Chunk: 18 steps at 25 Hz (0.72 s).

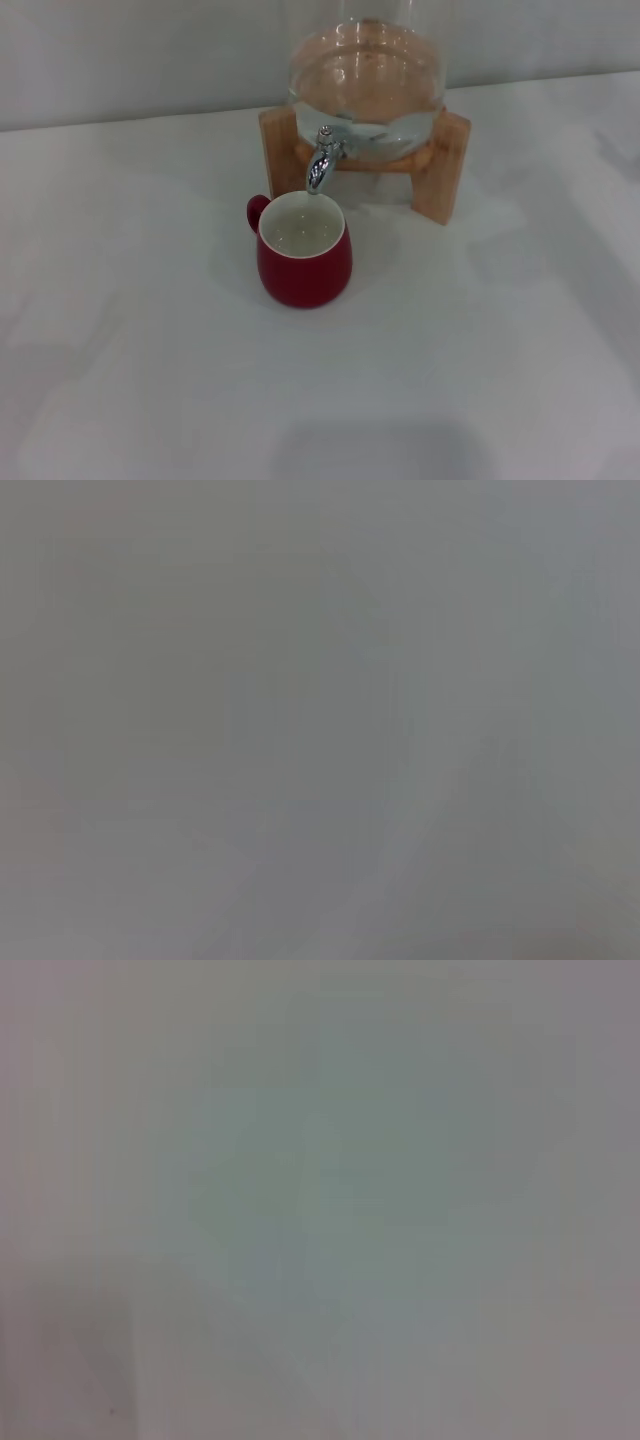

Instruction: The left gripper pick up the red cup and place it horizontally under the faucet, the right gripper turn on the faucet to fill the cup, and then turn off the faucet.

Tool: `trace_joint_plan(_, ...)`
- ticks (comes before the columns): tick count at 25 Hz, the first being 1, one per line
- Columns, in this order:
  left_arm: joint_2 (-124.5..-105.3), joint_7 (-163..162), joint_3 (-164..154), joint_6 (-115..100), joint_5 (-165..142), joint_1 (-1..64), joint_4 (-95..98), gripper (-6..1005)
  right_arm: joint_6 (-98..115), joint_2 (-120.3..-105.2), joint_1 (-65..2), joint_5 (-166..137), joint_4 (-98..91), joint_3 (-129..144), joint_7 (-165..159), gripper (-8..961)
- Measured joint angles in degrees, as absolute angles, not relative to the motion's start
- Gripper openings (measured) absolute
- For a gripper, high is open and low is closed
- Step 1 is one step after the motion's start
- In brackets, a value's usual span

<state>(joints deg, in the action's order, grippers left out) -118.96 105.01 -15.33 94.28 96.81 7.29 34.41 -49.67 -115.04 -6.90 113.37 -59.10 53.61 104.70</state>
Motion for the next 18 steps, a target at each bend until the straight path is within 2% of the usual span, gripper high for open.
trace_joint_plan(18,-119.09,107.1,-15.0,95.6,96.8,6.9,34.5,890,-50.2,-115.05,-6.9,113.9,-58.2,53.7,104.3,795)
